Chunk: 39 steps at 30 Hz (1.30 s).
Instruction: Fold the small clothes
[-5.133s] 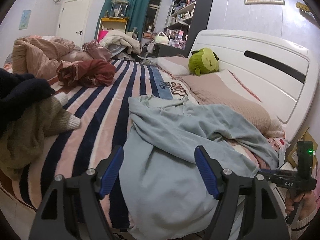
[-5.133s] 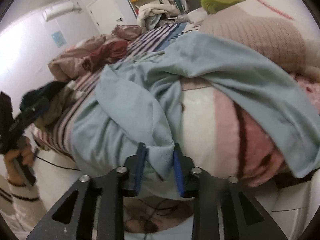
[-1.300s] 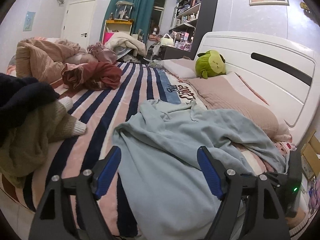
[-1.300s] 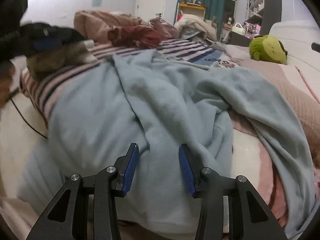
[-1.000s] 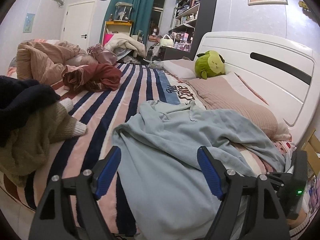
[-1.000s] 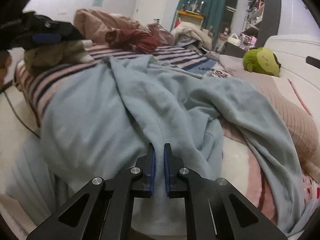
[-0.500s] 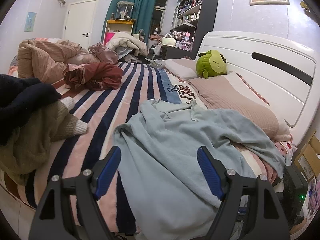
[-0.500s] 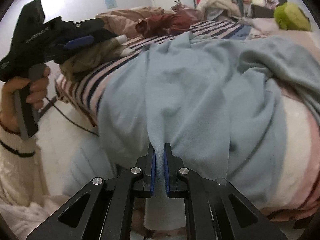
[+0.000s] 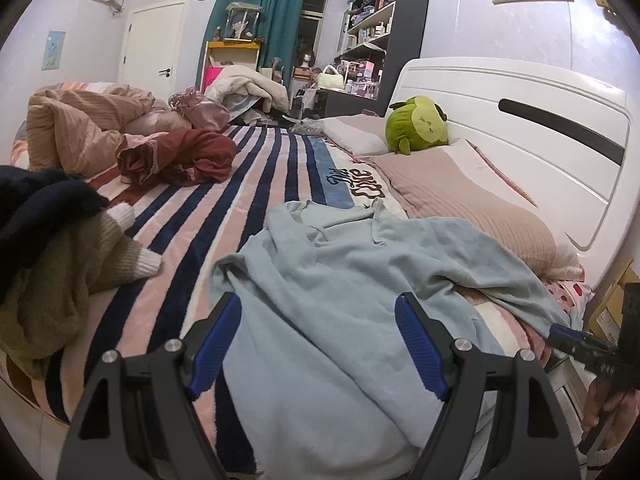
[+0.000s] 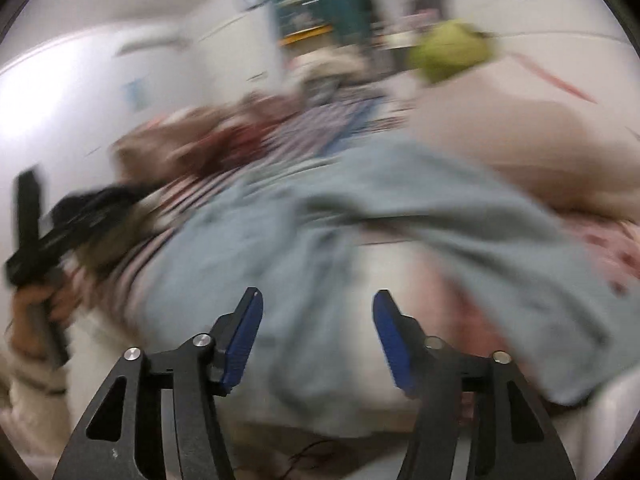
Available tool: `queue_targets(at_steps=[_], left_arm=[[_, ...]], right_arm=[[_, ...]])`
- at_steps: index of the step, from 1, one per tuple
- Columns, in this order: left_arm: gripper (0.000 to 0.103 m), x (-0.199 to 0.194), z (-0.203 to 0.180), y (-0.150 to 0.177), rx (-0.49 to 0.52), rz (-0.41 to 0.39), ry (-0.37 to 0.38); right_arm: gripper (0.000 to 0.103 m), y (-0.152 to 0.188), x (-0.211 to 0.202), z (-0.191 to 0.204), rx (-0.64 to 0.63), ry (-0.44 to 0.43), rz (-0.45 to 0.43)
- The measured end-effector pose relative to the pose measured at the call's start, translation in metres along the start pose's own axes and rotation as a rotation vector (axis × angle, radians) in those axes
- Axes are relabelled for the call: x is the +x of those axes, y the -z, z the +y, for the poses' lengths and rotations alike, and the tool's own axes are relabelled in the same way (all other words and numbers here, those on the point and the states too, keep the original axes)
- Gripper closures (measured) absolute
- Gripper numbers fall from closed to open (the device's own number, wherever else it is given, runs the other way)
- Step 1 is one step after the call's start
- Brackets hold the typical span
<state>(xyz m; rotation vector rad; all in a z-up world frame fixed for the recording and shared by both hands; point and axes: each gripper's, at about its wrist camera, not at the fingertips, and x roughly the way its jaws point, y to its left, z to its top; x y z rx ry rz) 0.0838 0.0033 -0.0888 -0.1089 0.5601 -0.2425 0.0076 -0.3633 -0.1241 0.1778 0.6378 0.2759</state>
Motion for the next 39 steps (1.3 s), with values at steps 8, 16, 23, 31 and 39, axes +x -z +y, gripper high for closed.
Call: queue_targets(at_steps=[8,16,23,31,39], left_arm=[[0.027,0.005,-0.020,-0.014,0.046,0.006,-0.024],[0.027,0.008,-0.040,-0.022,0.082,0.006,-0.033],[0.027,0.012,-0.043,-0.026,0.091,0.008,-0.053],[0.027,0.011,-0.035,-0.026,0.066,-0.006,-0.050],[0.027,-0.005,-0.007,-0.016,0.014,-0.045,-0.040]], right_arm=[[0.046,0.042,0.006,-0.086,0.387,0.070,0.042],[0.032,0.028,0.010,-0.109,0.435,0.068,-0.204],[0.092,0.013,0.016,-0.121,0.521,0.230,-0.313],[0.101,-0.031,-0.010,-0.092,0.324,0.159,-0.463],[0.101,-0.071,0.018,0.063,-0.356,-0.123,-0.292]])
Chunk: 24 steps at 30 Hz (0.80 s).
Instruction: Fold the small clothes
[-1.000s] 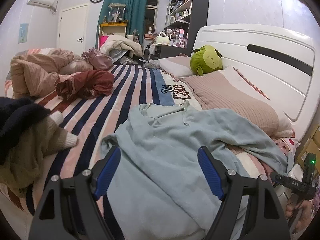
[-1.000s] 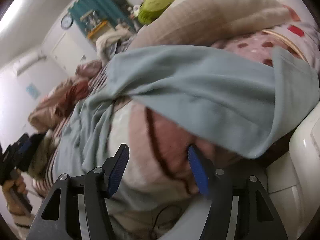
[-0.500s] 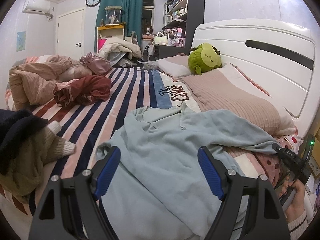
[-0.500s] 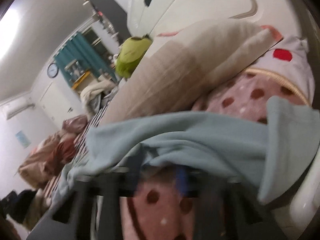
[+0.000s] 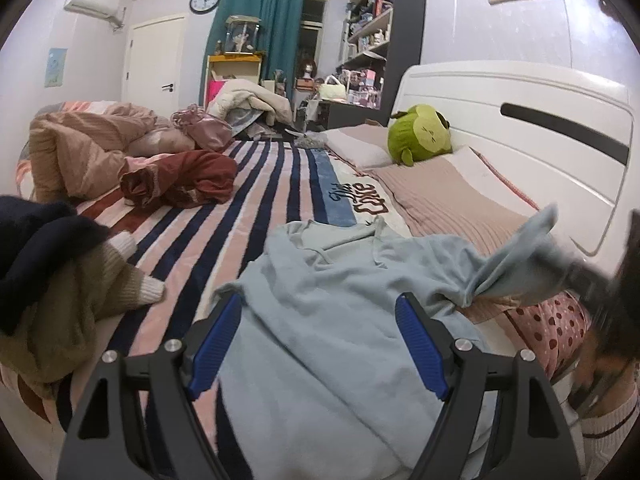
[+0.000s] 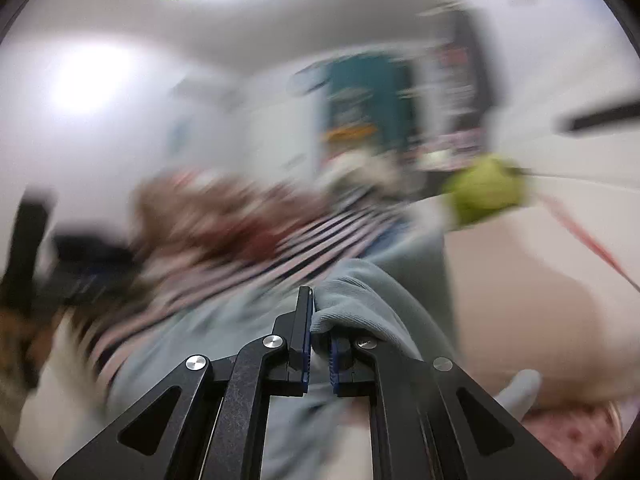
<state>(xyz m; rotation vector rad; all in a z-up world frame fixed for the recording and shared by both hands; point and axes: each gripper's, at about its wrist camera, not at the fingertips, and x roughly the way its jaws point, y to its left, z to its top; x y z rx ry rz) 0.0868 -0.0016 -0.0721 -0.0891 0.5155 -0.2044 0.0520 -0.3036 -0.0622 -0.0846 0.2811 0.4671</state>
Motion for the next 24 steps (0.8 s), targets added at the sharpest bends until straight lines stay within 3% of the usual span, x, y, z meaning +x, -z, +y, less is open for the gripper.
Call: queue_targets(at_steps=[2,4,7,9,11,16,19,21,24], left_arm=[[0.027,-0.006,0.012,0.006,-0.015,-0.003,0.005],[0.026,-0.010,0.022,0.012,-0.023,-0.003,0.009],[0.022,-0.013,0.029,0.020,-0.024,0.007,0.040],[0.022,-0.013,0.029,0.024,-0.005,0.018,0.068],[0.022,-0.011,0.025,0.027,0.005,0.025,0.102],[0.022,0.010,-0.011,0.031,0.071,0.063,0.186],[0.022,0.023,-0.041,0.034,0.129,0.090,0.239],[0.022,0.032,-0.063,0.036,0.146,0.117,0.283],[0.022,0.038,-0.083,0.039,0.173,0.142,0.298]], right_arm=[[0.100,0.010,0.035,0.035,-0.039,-0.147,0.140],[0.100,0.035,0.074,0.065,-0.046,-0.241,0.312],[0.093,0.079,0.115,0.092,-0.049,-0.258,0.523],[0.090,0.087,0.117,0.089,0.012,-0.250,0.506],[0.074,0.081,0.112,0.082,0.090,-0.270,0.514],[0.065,0.063,0.061,0.058,0.134,-0.222,0.447],[0.054,0.059,0.031,0.027,0.171,-0.113,0.410],[0.053,0.062,0.022,0.003,0.233,-0.046,0.396],[0.045,0.081,0.017,-0.045,0.401,0.052,0.406]])
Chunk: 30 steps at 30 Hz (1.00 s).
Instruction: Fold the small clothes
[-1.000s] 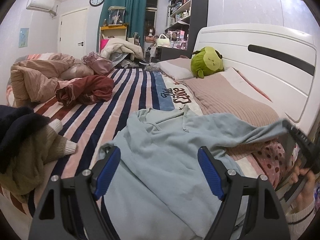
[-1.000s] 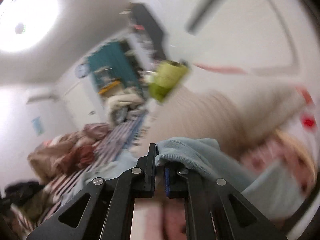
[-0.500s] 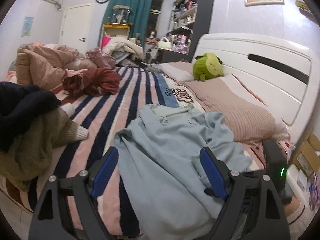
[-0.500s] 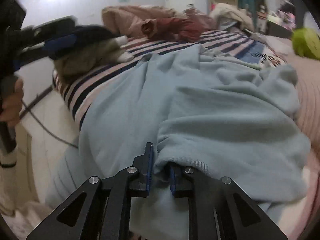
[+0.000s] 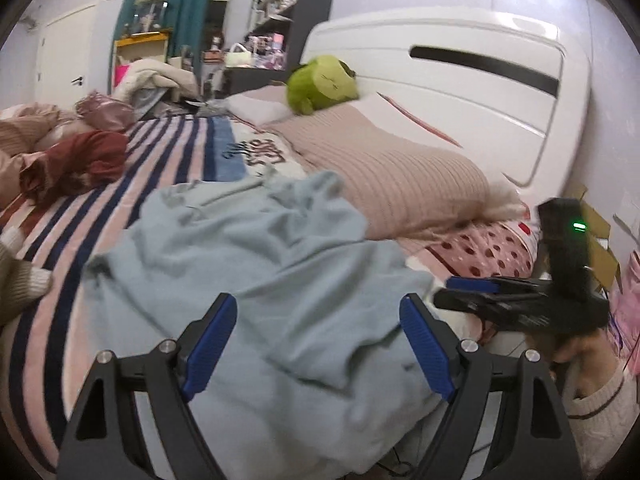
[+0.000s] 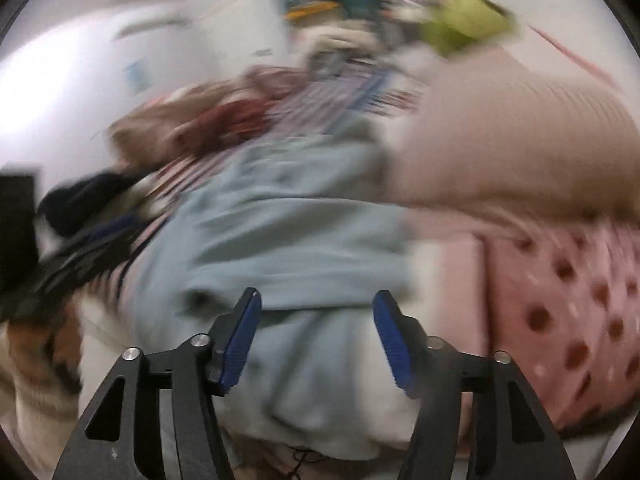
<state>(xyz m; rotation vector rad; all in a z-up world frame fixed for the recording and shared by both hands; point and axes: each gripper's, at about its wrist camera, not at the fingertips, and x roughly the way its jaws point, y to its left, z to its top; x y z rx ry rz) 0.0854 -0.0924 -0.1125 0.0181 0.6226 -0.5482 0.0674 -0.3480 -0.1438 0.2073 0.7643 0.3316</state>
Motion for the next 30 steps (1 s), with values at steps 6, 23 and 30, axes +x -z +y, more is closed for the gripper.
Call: queue_targets(at_steps=[6,23,30], left_arm=[[0.022,0.002,0.001,0.001,-0.029,0.021,-0.046],[0.022,-0.103,0.104,0.016,-0.187,-0.191,-0.263],[0.022,-0.145,0.154,0.047,-0.305,-0.242,-0.358]], right_arm=[[0.046,-0.001,0.020,-0.030,0.101,-0.141,-0.046],[0.098,-0.038,-0.014,0.121,-0.270,-0.284,-0.237],[0.098,0.011,0.064,0.232,-0.428,-0.593,0.126]])
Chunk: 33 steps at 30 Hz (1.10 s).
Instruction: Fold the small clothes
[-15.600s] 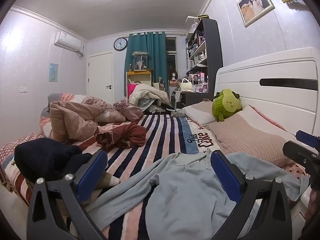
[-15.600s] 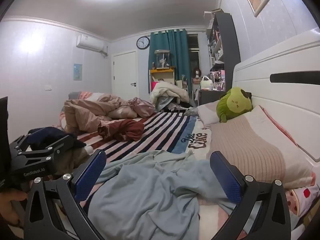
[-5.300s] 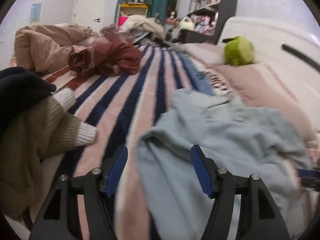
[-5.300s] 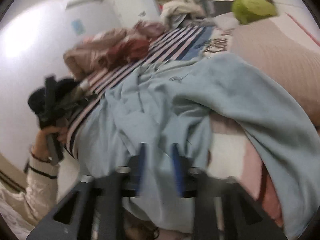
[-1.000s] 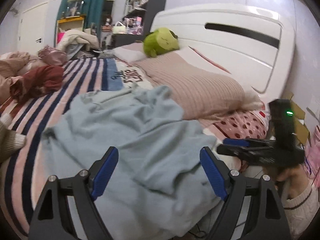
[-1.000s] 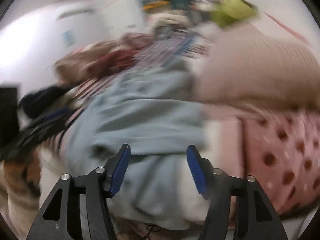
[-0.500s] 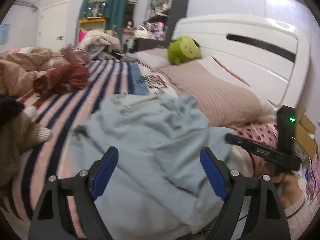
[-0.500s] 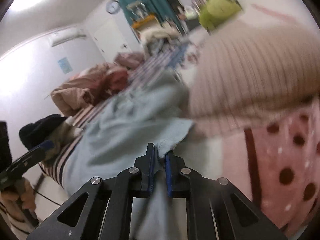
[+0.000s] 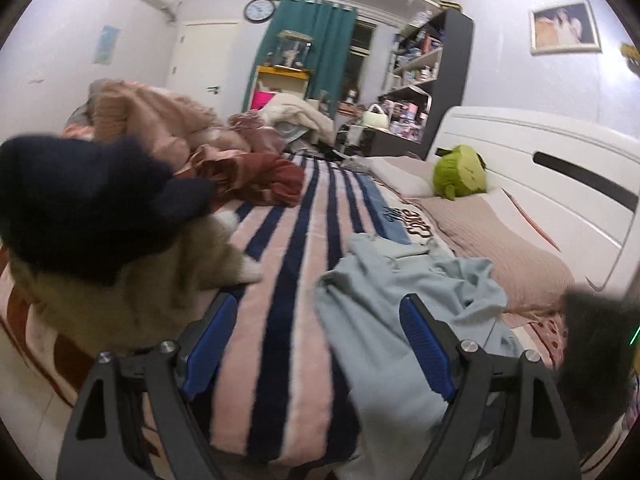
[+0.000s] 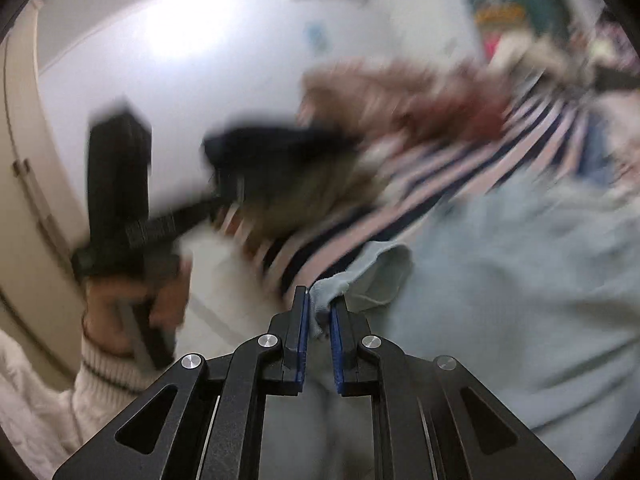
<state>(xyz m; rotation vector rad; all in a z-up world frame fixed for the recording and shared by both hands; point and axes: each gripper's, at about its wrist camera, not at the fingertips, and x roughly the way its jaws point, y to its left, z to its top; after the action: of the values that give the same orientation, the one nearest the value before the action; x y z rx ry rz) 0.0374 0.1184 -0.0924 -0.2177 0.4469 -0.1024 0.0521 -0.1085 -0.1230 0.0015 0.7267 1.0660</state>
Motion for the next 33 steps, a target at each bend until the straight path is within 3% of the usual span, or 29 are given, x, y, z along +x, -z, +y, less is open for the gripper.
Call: queue_targets(at_steps=[3,6,7,10,14,15,19,20,22,26,28,29,33], left_arm=[[0.022,0.008,0.005,0.007,-0.012,0.026,0.016],[0.022,0.020,-0.008,0.014,0.005,0.054,0.080],[0.022,0.027,-0.016,0.014,0.018,0.062,0.113],[0.022,0.046,-0.041,0.016,0.053,0.089,0.207],[0.024,0.089,-0.089,0.015,0.136,0.162,0.290],[0.029,0.102,-0.102,0.015,0.157,0.186,0.309],[0.040,0.144,-0.146,0.016,0.207,0.283,0.360],[0.041,0.157,-0.160,0.018,0.229,0.311,0.365],[0.049,0.173,-0.173,0.020,0.251,0.352,0.365],[0.064,0.205,-0.195,0.028,0.260,0.446,0.353],[0.094,0.209,-0.197,0.029,0.248,0.448,0.357],[0.099,0.208,-0.196,0.028,0.240,0.441,0.355],[0.100,0.196,-0.178,0.013,0.182,0.355,0.298]], right_arm=[[0.098,0.025,0.049,0.001,0.042,-0.048,0.143],[0.095,0.038,0.060,-0.010,0.107,-0.067,0.215],[0.091,0.038,0.055,-0.013,0.116,-0.066,0.207],[0.067,0.028,0.015,-0.025,0.132,-0.032,0.106],[0.064,0.027,-0.053,-0.059,0.216,0.135,-0.039],[0.063,0.029,-0.068,-0.072,0.246,0.202,-0.069],[0.061,0.042,-0.105,-0.127,0.313,0.602,-0.098],[0.061,0.045,-0.106,-0.138,0.308,0.659,-0.081],[0.061,0.048,-0.102,-0.155,0.301,0.702,-0.039],[0.059,0.048,-0.092,-0.174,0.268,0.703,-0.003],[0.059,0.038,-0.082,-0.184,0.242,0.743,0.003],[0.059,0.037,-0.083,-0.183,0.244,0.742,0.000],[0.060,0.019,-0.079,-0.201,0.263,0.772,-0.021]])
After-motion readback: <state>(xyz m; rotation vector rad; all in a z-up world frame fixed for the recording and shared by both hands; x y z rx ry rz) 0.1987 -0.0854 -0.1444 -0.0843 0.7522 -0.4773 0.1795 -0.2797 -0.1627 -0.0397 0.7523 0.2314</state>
